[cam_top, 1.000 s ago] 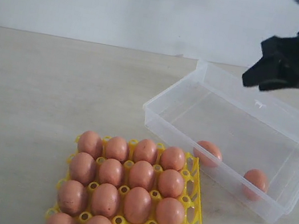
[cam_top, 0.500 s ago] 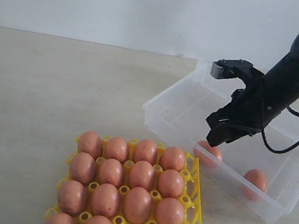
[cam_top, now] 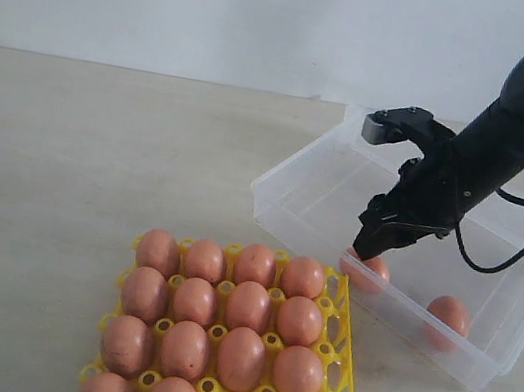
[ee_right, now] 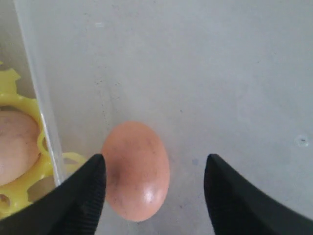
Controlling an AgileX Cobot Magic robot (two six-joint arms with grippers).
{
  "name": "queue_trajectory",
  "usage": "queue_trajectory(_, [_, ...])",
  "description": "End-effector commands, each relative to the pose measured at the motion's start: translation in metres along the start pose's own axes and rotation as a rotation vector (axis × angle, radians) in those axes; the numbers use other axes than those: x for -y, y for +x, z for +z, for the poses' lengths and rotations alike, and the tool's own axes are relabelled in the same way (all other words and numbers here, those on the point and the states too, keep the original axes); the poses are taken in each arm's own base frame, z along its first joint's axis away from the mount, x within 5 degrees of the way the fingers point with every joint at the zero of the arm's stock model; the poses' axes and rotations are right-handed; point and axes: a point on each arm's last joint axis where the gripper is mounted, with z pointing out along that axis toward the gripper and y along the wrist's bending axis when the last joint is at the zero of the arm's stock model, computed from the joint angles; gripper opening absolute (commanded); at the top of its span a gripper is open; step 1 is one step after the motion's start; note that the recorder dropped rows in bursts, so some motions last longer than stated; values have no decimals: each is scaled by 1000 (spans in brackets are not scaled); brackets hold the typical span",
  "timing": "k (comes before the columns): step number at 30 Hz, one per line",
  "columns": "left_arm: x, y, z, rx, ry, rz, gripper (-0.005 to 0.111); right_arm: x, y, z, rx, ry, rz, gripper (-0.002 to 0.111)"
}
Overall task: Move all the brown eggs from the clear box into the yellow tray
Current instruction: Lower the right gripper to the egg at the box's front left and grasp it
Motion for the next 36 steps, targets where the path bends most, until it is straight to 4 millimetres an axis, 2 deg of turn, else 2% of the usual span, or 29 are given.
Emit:
queue_trajectory(1, [0, -2, 0, 15, 5, -10, 4, -1, -3, -1, 15, -4, -16, 57])
queue_trajectory(9, [0, -2, 0, 15, 5, -10, 4, -7, -1, -1, 0, -74, -22, 57])
queue_trajectory(19, [0, -2, 0, 15, 5, -10, 4, -7, -1, 0, -1, -75, -25, 57])
queue_trajectory(28, [0, -2, 0, 15, 5, -10, 4, 2, 12, 38, -107, -138, 15, 57])
queue_trajectory(36, [0, -2, 0, 15, 5, -10, 4, 5, 14, 47, -119, -139, 25, 57])
